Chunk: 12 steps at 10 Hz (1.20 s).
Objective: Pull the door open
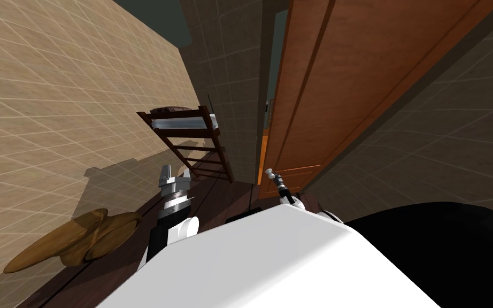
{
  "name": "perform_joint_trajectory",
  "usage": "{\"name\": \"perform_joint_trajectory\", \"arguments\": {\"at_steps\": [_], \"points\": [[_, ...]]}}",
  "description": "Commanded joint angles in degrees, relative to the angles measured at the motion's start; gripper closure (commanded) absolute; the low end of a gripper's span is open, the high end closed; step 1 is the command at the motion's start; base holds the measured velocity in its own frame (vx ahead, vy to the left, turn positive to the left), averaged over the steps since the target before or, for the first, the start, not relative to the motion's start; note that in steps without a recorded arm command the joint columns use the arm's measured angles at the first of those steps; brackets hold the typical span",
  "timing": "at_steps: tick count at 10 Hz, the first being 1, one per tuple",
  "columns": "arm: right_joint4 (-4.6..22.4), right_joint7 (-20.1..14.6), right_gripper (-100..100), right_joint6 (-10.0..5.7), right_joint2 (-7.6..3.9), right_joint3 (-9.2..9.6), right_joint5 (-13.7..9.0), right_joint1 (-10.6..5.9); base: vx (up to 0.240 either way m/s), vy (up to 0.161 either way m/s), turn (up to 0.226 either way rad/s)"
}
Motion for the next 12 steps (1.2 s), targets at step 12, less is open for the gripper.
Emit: {"name": "perform_joint_trajectory", "arguments": {"at_steps": [12], "points": [[0.11,-16.01,100,-0.10,1.15,3.32,-4.74,-1.32,-0.032,-0.014,0.046]]}}
